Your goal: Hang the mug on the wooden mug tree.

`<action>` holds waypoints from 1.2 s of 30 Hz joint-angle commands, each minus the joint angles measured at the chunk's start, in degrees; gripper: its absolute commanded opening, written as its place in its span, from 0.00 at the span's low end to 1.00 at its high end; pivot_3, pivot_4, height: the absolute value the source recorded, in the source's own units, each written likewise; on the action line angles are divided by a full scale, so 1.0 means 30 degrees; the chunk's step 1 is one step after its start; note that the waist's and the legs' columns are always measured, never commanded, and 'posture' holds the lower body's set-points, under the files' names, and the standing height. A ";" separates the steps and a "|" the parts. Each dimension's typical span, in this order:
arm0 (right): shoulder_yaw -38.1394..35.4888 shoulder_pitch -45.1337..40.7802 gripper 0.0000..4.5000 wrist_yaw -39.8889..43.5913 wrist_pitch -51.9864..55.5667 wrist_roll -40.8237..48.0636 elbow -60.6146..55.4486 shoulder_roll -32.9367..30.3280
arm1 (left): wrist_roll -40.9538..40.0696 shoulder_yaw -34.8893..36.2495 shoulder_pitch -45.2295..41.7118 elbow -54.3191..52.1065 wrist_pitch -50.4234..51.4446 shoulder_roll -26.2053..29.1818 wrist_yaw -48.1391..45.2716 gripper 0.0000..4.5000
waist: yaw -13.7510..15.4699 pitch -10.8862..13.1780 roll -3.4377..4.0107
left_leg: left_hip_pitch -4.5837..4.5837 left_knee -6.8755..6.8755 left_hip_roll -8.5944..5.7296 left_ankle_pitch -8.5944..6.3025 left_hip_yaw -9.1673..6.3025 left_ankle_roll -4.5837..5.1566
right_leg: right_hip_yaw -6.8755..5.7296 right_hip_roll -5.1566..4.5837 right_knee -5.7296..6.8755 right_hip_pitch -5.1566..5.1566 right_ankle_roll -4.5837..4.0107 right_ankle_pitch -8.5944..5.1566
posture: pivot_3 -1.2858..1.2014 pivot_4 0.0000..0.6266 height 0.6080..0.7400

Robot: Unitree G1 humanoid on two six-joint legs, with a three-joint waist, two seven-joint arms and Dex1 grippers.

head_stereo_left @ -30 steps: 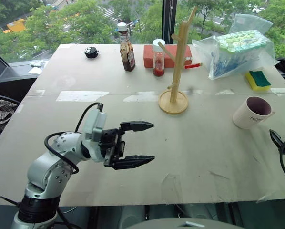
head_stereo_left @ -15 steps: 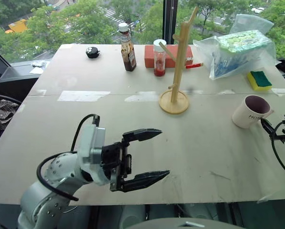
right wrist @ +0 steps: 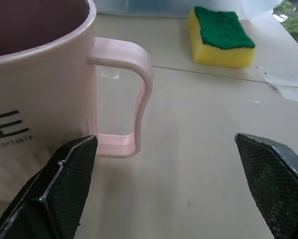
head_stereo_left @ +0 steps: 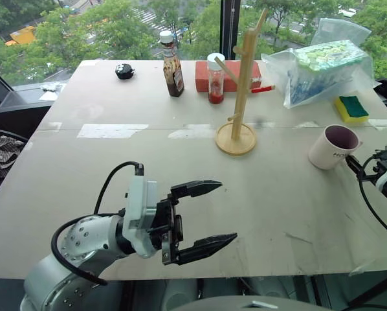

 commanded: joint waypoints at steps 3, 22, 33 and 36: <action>-0.0131 -0.0711 0.99 -0.0183 -0.0852 -0.0251 0.0672 -0.0429 | 0.0516 -0.0352 0.0541 -0.0421 -0.0886 0.0021 -0.0470 1.00 | 0.0013 0.0001 0.0002 | -0.0003 0.0000 0.0001 0.0000 0.0001 0.0000 | -0.0001 -0.0002 -0.0005 -0.0003 0.0000 0.0000 | 0.52 0.24 1.00; 0.1677 -0.4508 0.99 0.1386 -0.3728 -0.1484 0.6643 -0.0676 | 0.1220 -0.0599 0.1425 -0.0163 -0.1887 0.0094 -0.0763 1.00 | -0.0030 0.0014 0.0021 | 0.0004 -0.0005 0.0003 0.0000 0.0013 0.0000 | 0.0010 -0.0006 -0.0006 -0.0005 -0.0001 -0.0001 | 0.52 0.24 1.00; 0.2853 -0.7136 0.02 0.2318 -0.6305 -0.2101 1.0951 -0.0204 | 0.1054 0.0379 0.2075 0.0463 -0.2606 -0.0051 -0.0998 1.00 | -0.0022 0.0021 0.0032 | -0.0004 -0.0005 0.0011 0.0001 0.0026 -0.0001 | 0.0013 -0.0013 -0.0016 -0.0014 -0.0004 -0.0002 | 0.52 0.24 1.00; 0.2711 -0.6871 0.02 0.2664 -0.6909 -0.1900 1.0507 -0.0233 | 0.1013 0.0572 0.2168 0.0488 -0.2709 -0.0336 -0.0537 1.00 | -0.0024 0.0023 0.0030 | -0.0002 -0.0005 0.0011 0.0000 0.0024 -0.0001 | 0.0012 -0.0016 -0.0017 -0.0011 -0.0003 -0.0001 | 0.52 0.24 1.00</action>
